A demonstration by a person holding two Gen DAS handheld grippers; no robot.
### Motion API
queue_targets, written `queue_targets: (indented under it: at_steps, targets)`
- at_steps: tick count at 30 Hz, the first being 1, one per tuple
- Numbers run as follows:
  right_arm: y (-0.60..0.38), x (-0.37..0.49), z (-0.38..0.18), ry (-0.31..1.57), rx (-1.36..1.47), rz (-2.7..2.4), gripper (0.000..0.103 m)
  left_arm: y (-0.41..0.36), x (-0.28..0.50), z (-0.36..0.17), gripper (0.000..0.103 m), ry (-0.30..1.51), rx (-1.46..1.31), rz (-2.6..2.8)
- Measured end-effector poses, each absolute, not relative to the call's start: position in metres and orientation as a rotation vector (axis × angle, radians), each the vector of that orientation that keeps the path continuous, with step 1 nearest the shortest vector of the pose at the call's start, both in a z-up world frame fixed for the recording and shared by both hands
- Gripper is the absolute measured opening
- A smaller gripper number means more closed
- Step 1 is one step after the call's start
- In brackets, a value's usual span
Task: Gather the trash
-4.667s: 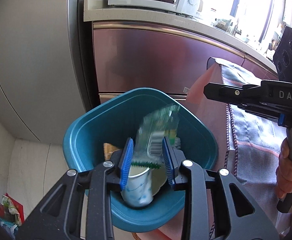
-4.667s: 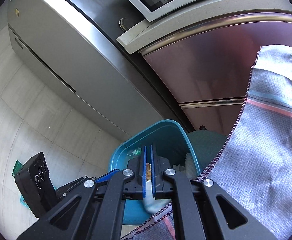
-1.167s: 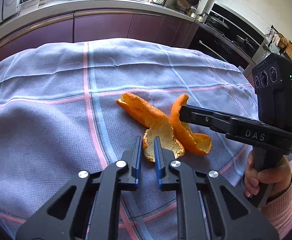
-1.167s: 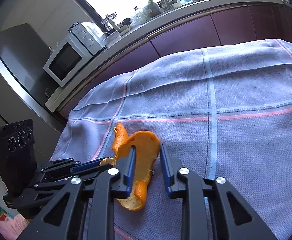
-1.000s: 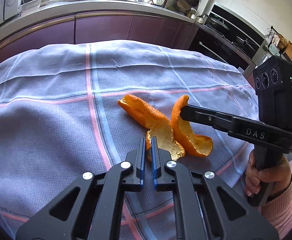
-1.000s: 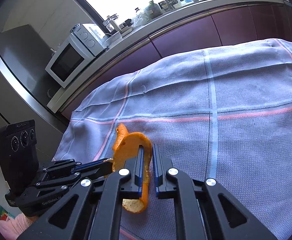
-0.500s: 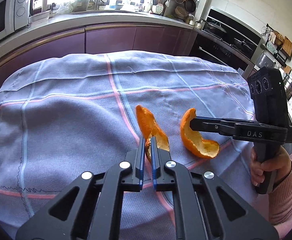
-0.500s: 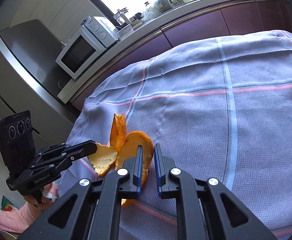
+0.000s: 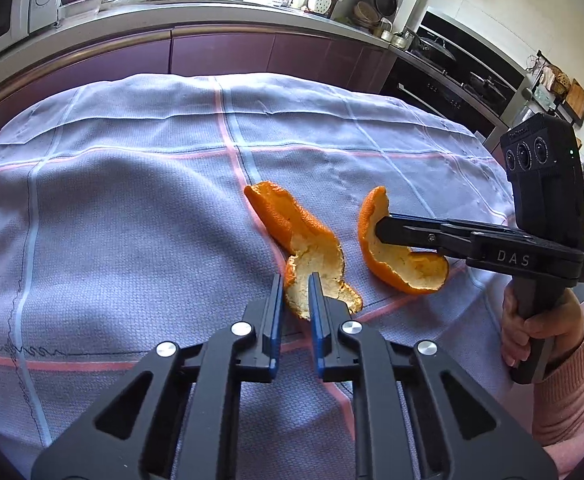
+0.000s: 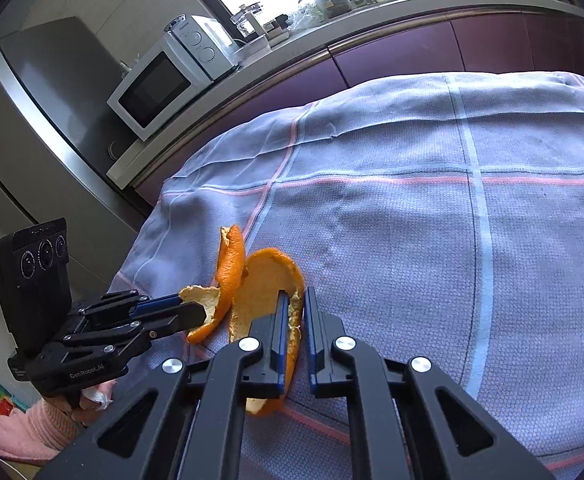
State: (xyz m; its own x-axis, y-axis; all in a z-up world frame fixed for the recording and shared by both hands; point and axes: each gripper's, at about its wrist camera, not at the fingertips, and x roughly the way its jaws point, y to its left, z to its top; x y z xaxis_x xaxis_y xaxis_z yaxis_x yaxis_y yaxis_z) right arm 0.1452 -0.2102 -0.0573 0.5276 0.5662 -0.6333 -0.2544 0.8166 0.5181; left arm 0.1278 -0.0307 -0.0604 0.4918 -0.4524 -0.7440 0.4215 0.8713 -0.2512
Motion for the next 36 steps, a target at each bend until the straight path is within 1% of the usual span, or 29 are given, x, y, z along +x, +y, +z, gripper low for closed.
queue_targets:
  at_steps: [1,3,5,10,13,17,18,19,20,26,36]
  targets:
    - [-0.212,0.144,-0.057,0.889,0.395,0.504,0.006,-0.031,0.127,-0.06,0.009,0.912,-0.036,-0.53]
    - [-0.215,0.142,-0.058,0.893,0.414,0.497,0.01,-0.029,0.125,-0.058,0.008,0.906,-0.037,-0.53]
    - [-0.22,0.136,-0.058,0.897,0.431,0.506,0.022,-0.026,0.124,-0.057,0.007,0.901,-0.041,-0.527]
    - [-0.226,0.118,-0.058,0.897,0.449,0.475,0.028,-0.022,0.122,-0.056,0.007,0.896,-0.046,-0.523]
    - [-0.225,0.108,-0.058,0.899,0.438,0.461,0.028,-0.022,0.122,-0.058,0.008,0.904,-0.046,-0.529]
    - [-0.217,0.1,-0.058,0.884,0.39,0.433,0.027,-0.024,0.122,-0.06,0.011,0.912,-0.042,-0.533]
    - [-0.216,0.1,-0.058,0.881,0.382,0.428,0.023,-0.024,0.122,-0.06,0.011,0.913,-0.044,-0.532]
    - [-0.214,0.1,-0.059,0.884,0.374,0.426,0.01,-0.024,0.121,-0.06,0.011,0.914,-0.046,-0.531]
    - [-0.212,0.101,-0.06,0.887,0.367,0.425,0.009,-0.024,0.121,-0.061,0.011,0.914,-0.047,-0.529]
    - [-0.213,0.1,-0.056,0.852,0.381,0.42,0.008,-0.019,0.113,-0.056,0.005,0.881,-0.044,-0.514]
    - [-0.199,0.1,-0.038,0.782,0.409,0.485,0.007,0.006,0.094,-0.038,0.004,0.814,-0.03,-0.458]
